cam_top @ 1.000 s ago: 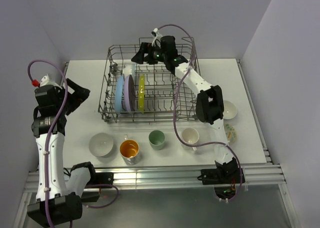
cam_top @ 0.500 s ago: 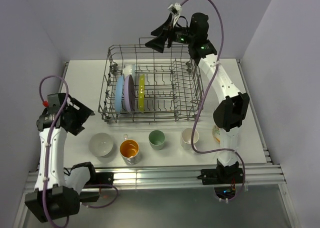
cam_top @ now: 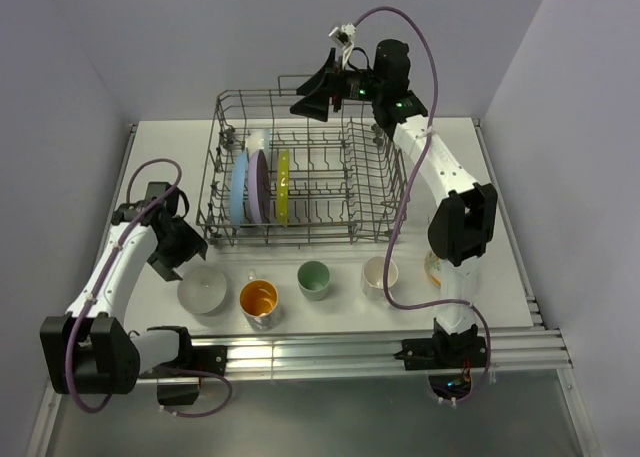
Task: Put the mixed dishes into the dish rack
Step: Grab a bowl with the left arm
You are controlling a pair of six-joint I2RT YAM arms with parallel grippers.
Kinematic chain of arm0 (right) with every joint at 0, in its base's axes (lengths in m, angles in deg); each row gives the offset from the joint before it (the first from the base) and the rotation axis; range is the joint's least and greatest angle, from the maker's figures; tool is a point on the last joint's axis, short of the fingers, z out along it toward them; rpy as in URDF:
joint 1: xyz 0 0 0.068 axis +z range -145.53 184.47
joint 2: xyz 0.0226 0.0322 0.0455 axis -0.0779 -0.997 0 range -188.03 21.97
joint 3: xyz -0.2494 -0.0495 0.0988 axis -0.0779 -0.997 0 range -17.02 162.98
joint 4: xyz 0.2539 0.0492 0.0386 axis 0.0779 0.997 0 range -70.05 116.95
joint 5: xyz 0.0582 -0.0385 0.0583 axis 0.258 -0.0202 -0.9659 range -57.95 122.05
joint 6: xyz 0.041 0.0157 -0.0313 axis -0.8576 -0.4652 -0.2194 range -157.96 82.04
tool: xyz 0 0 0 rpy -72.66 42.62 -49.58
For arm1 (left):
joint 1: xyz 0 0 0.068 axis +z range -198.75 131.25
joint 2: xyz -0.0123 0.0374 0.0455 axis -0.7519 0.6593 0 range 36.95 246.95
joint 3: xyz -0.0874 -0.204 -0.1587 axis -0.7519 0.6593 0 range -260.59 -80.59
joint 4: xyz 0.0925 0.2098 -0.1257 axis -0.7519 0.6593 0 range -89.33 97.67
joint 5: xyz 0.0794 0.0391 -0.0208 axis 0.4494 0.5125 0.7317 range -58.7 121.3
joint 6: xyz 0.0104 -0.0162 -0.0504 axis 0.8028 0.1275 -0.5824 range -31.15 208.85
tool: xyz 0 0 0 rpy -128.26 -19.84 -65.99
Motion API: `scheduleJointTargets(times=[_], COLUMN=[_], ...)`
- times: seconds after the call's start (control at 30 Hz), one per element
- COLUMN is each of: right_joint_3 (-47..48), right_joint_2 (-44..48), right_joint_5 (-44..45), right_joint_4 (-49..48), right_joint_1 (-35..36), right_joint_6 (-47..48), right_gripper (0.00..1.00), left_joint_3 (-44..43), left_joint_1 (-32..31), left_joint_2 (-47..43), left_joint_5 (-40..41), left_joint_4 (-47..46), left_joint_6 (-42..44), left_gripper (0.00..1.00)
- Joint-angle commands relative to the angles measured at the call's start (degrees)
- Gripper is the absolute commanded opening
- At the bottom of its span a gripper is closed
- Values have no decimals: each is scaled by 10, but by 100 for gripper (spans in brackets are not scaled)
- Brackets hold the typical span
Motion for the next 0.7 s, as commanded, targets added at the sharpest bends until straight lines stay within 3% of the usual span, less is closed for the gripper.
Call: scheduleJointTargets(times=[0.0,0.2,0.3,0.53,0.67], right_joint_3=[-5,-26,-37,-55,-63], right_joint_2=[25,25,20,6,1], right_joint_5=[-18,-27,-32,-45,-50], right_joint_4=[-42,-89,-135,-252,-303], right_joint_1=[-8,-15,-21,-39,-50], right_joint_6=[-25,-74,-122,-232,-277], right_gripper=[100,100,100,100,100], left_joint_3=[-16,39,49,9,-13], left_joint_1=[-5,-5,-4,8,9], left_joint_2=[-31,-84,-104,-71,-76], left_joint_5=[34,-21,-41,3,1], left_joint_4=[16,4,-3,25,-1], left_joint_6=[-12,20,45,148,162], left_gripper=[73,73,79,84,83])
